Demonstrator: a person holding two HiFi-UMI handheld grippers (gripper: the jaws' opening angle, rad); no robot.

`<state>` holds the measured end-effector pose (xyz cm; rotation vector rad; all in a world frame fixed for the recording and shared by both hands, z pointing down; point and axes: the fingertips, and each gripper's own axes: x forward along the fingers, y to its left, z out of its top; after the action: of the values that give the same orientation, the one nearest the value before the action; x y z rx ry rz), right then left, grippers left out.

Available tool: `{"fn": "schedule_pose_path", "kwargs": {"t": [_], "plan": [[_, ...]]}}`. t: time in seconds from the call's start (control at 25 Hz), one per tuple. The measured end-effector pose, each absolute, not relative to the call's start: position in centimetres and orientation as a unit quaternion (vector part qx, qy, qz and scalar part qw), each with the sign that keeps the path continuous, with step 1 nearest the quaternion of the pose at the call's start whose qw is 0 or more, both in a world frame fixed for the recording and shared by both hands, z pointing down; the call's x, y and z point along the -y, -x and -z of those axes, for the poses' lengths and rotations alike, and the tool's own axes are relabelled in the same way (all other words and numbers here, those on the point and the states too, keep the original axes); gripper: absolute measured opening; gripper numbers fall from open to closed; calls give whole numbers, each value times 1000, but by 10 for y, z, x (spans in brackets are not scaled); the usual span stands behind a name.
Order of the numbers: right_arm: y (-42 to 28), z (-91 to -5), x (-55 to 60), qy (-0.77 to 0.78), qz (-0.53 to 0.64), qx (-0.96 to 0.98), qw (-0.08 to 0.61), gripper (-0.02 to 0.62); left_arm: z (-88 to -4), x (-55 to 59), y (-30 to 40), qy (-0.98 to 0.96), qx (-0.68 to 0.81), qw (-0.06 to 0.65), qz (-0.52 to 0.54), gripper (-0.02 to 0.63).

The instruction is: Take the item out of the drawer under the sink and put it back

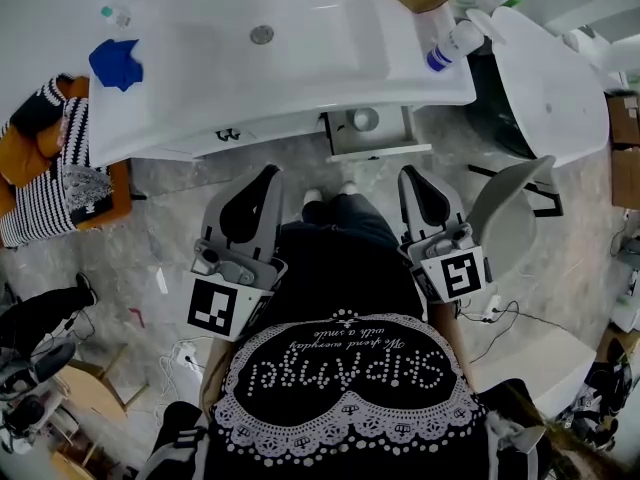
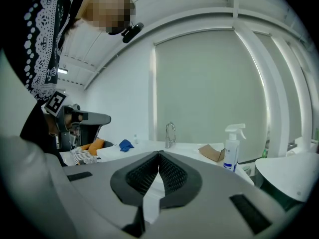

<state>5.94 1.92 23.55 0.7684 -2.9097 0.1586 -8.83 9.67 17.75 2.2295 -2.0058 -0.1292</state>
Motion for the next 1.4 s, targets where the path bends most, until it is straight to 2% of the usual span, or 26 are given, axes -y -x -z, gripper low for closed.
{"fn": "schedule_pose_path", "kwargs": {"t": [0.72,1.0,1.4], "plan": [[-69,-243,13,-243,-23,964,103,18,-182,-76,76,-729,678,88,36,5],[-64,-266,34,-204,39,963,172,20,-183,-65,81,-708,698,100,42,5],[-56,-335,39,-134,69,950,274,21,-190,-69,87,-680,724,110,39,5]]}}
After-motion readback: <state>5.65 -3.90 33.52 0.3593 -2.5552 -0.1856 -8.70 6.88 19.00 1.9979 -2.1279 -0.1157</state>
